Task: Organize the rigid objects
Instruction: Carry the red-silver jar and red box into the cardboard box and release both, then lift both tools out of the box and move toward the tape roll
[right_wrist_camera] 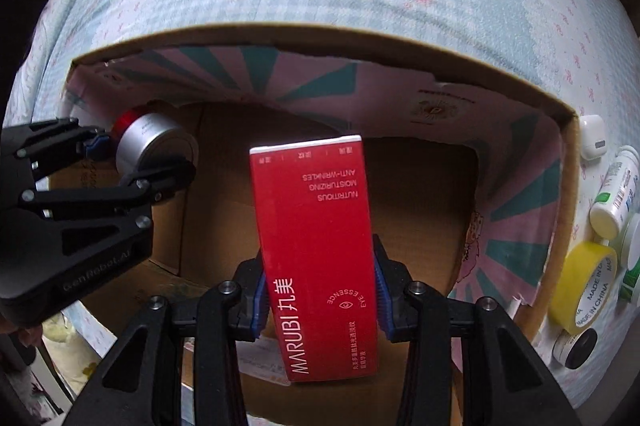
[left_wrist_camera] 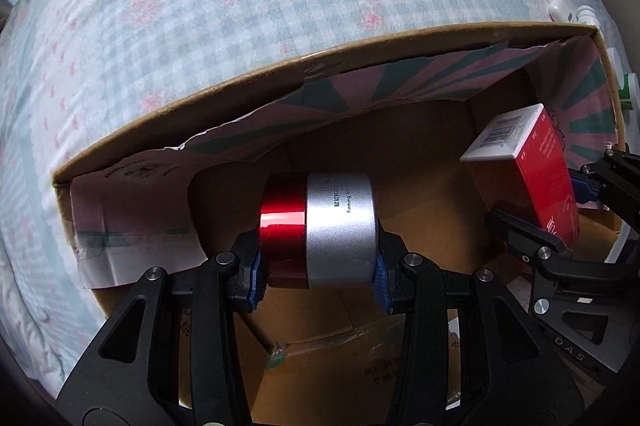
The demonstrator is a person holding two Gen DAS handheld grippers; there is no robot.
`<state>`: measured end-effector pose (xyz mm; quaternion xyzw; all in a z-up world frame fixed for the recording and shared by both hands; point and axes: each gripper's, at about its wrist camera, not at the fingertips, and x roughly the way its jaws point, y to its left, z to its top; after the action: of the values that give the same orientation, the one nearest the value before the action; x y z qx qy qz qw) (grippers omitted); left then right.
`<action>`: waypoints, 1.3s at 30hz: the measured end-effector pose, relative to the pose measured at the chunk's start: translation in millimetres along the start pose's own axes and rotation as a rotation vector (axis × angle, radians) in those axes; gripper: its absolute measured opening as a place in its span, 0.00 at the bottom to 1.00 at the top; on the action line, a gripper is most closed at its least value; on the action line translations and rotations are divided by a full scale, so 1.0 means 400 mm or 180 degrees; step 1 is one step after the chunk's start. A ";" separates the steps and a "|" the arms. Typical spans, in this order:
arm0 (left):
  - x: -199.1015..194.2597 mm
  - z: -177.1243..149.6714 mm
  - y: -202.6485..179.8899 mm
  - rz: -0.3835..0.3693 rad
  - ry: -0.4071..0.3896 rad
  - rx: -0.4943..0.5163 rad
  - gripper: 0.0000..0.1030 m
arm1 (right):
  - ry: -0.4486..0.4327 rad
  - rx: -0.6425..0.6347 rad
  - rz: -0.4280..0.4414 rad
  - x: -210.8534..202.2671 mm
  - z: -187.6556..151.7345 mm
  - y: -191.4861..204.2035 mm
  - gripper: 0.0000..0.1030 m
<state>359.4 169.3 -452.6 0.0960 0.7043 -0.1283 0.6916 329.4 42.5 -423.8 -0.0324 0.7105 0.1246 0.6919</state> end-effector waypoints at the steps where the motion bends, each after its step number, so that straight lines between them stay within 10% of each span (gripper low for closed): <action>1: 0.004 0.003 0.005 -0.0029 0.0017 -0.0022 0.37 | 0.0000 -0.0078 -0.0010 0.006 -0.003 0.004 0.38; 9: -0.007 0.017 -0.012 0.0075 0.0010 0.0196 0.38 | -0.0041 -0.0546 -0.0122 0.001 -0.026 0.037 0.38; 10: -0.020 0.020 -0.022 0.0113 -0.0043 0.0251 0.52 | -0.0042 -0.0567 -0.0112 0.000 -0.028 0.039 0.39; 11: -0.034 0.022 -0.032 0.0162 -0.0103 0.0305 0.72 | -0.0059 -0.0592 -0.0128 -0.003 -0.031 0.042 0.59; 12: -0.048 0.022 -0.038 0.0218 -0.0153 0.0349 0.96 | -0.0097 -0.0626 -0.0175 -0.007 -0.035 0.046 0.99; 39: -0.360 -0.165 0.041 0.0067 -0.0565 -0.0002 1.00 | -0.0461 -0.0528 -0.0378 -0.294 -0.162 0.090 1.00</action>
<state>305.4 211.5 -308.7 0.0914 0.6393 -0.1289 0.7526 263.2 47.9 -301.9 -0.1226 0.6427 0.1438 0.7425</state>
